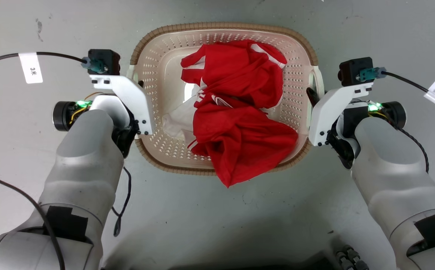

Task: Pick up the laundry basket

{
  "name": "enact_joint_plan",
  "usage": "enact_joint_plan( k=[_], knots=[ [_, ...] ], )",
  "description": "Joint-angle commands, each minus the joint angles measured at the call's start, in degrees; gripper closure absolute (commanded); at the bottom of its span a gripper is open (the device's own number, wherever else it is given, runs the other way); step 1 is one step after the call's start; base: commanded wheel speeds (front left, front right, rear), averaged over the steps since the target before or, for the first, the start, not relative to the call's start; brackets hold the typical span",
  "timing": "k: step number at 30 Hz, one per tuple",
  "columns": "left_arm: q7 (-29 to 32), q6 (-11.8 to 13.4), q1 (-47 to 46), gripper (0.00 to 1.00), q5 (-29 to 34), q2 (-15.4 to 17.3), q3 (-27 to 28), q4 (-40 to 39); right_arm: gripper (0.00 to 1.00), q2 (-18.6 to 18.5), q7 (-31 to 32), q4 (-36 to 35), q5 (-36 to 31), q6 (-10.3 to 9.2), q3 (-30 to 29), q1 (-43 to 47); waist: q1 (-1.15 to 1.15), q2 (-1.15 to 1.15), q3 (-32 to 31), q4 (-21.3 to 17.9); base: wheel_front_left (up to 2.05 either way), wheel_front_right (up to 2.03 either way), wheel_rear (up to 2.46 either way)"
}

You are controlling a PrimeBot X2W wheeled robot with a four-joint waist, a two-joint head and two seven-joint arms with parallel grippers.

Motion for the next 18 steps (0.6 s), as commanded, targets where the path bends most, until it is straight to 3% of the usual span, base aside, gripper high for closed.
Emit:
enact_joint_plan(
  k=[1,10,18],
  knots=[
    [0.03,-0.16,-0.51,1.00,-0.42,-0.09,-0.15,0.24,1.00,-0.03,-0.10,0.46,0.54,-0.05,0.47,-0.89,0.00,0.00,-0.02,0.01,0.00,0.00,0.00],
    [2.07,-0.88,1.39,1.00,-2.70,-0.71,-0.26,0.57,1.00,-0.06,0.41,1.39,2.30,-0.04,2.62,-0.33,0.00,0.00,-1.50,0.36,0.00,0.00,0.00],
    [5.98,-1.01,5.45,1.00,-5.27,-2.10,-0.78,0.77,1.00,-0.09,4.10,1.55,6.32,-0.02,4.57,2.63,0.00,0.00,-7.69,1.23,0.00,0.00,0.00]
  ],
)
